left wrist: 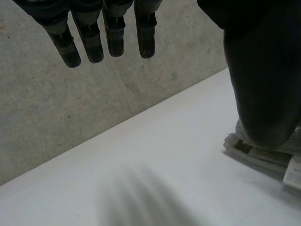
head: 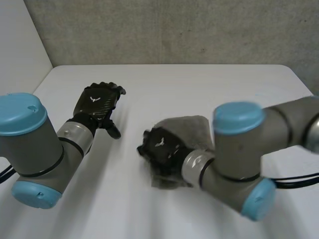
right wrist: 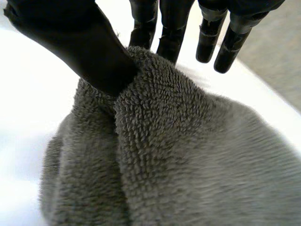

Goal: Fold the towel.

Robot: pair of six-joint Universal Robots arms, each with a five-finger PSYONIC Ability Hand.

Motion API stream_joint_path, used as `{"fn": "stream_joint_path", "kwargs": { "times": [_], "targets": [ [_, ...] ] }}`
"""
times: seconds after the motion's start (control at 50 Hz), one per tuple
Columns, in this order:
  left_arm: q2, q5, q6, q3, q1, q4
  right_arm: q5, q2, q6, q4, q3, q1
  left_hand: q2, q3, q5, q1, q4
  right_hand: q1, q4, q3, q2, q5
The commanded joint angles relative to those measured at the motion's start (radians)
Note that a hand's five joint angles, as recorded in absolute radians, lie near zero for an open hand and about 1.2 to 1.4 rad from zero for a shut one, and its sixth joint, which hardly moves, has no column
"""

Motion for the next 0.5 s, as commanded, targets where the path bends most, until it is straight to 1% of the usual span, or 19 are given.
{"fn": "stream_joint_path", "kwargs": {
  "times": [0.02, 0.04, 0.06, 0.08, 0.1, 0.14, 0.16, 0.2, 0.22, 0.26, 0.3, 0.32, 0.36, 0.38, 0.4, 0.42, 0.44, 0.46, 0.5],
  "targets": [
    [-0.005, -0.003, -0.015, 0.019, -0.011, 0.035, 0.000, -0.065, 0.042, -0.029, 0.039, 0.013, -0.066, -0.051, -0.050, -0.074, -0.059, -0.980, -0.076, -0.043, -0.962, -1.011],
    [-0.006, -0.002, -0.017, 0.024, -0.014, 0.040, 0.000, -0.066, 0.042, -0.029, 0.039, 0.013, -0.066, -0.051, -0.050, -0.074, -0.059, -0.986, -0.076, -0.043, -0.968, -1.017],
    [-0.007, -0.002, -0.017, 0.024, -0.014, 0.040, -0.003, -0.128, 0.083, -0.042, 0.077, 0.003, -0.066, -0.051, -0.050, -0.074, -0.059, -1.129, -0.076, -0.043, -1.110, -1.159],
    [-0.011, -0.002, -0.017, 0.038, -0.020, 0.041, -0.005, -0.168, 0.111, -0.056, 0.107, -0.014, -0.066, -0.051, -0.050, -0.074, -0.059, -1.129, -0.076, -0.043, -1.110, -1.159],
    [-0.014, -0.002, -0.023, 0.054, -0.027, 0.041, -0.005, -0.168, 0.111, -0.056, 0.107, -0.014, -0.066, -0.051, -0.050, -0.074, -0.059, -1.129, -0.076, -0.043, -1.110, -1.159],
    [-0.019, -0.002, -0.032, 0.073, -0.043, 0.041, -0.012, -0.255, 0.166, -0.091, 0.183, -0.083, -0.066, -0.051, -0.050, -0.074, -0.059, -1.129, -0.076, -0.043, -1.110, -1.159],
    [-0.019, -0.002, -0.032, 0.073, -0.043, 0.041, -0.012, -0.256, 0.167, -0.092, 0.184, -0.083, -0.066, -0.051, -0.050, -0.074, -0.059, -1.129, -0.076, -0.043, -1.110, -1.159],
    [-0.045, -0.003, -0.072, 0.113, -0.070, 0.041, -0.005, -0.321, 0.199, -0.095, 0.240, -0.134, -0.066, -0.051, -0.050, -0.074, -0.059, -1.129, -0.076, -0.043, -1.110, -1.159],
    [-0.045, -0.003, -0.072, 0.113, -0.070, 0.041, -0.005, -0.322, 0.199, -0.095, 0.240, -0.134, -0.066, -0.051, -0.050, -0.074, -0.059, -1.129, -0.076, -0.043, -1.110, -1.159],
    [-0.069, -0.007, -0.124, 0.153, -0.078, 0.041, 0.000, -0.354, 0.214, -0.090, 0.262, -0.152, -0.066, -0.051, -0.050, -0.074, -0.059, -1.129, -0.076, -0.043, -1.110, -1.159],
    [-0.077, -0.013, -0.150, 0.168, -0.080, 0.040, 0.001, -0.406, 0.251, -0.085, 0.303, -0.197, -0.066, -0.051, -0.050, -0.074, -0.059, -1.129, -0.076, -0.043, -1.110, -1.159],
    [-0.077, -0.013, -0.150, 0.168, -0.080, 0.040, 0.001, -0.406, 0.251, -0.085, 0.303, -0.197, -0.066, -0.051, -0.050, -0.074, -0.059, -1.129, -0.076, -0.043, -1.110, -1.159],
    [-0.085, -0.022, -0.170, 0.179, -0.081, 0.038, 0.001, -0.435, 0.286, -0.087, 0.331, -0.272, -0.066, -0.051, -0.050, -0.074, -0.059, -1.129, -0.076, -0.043, -1.110, -1.159],
    [-0.094, -0.029, -0.190, 0.189, -0.089, 0.034, 0.001, -0.435, 0.286, -0.087, 0.331, -0.272, -0.066, -0.051, -0.050, -0.074, -0.059, -1.129, -0.076, -0.043, -1.110, -1.159],
    [-0.115, -0.031, -0.199, 0.197, -0.115, 0.032, 0.003, -0.437, 0.301, -0.087, 0.335, -0.307, -0.060, -0.051, -0.044, -0.068, -0.059, -1.129, -0.076, -0.043, -1.110, -1.159],
    [-0.115, -0.031, -0.199, 0.197, -0.115, 0.032, 0.003, -0.434, 0.315, -0.087, 0.337, -0.339, -0.060, -0.051, -0.044, -0.068, -0.059, -1.129, -0.076, -0.043, -1.110, -1.159],
    [-0.131, -0.031, -0.201, 0.202, -0.138, 0.031, 0.003, -0.434, 0.315, -0.087, 0.337, -0.340, -0.060, -0.051, -0.044, -0.068, -0.059, -1.129, -0.076, -0.043, -1.110, -1.159],
    [-0.131, -0.031, -0.201, 0.202, -0.138, 0.031, 0.003, -0.419, 0.332, -0.088, 0.332, -0.356, -0.060, -0.051, -0.044, -0.068, -0.059, -1.129, -0.076, -0.043, -1.110, -1.159],
    [-0.173, -0.031, -0.201, 0.208, -0.188, 0.029, 0.003, -0.386, 0.349, -0.088, 0.325, -0.366, -0.060, -0.051, -0.044, -0.068, -0.059, -1.129, -0.076, -0.043, -1.110, -1.159]
  ]
}}
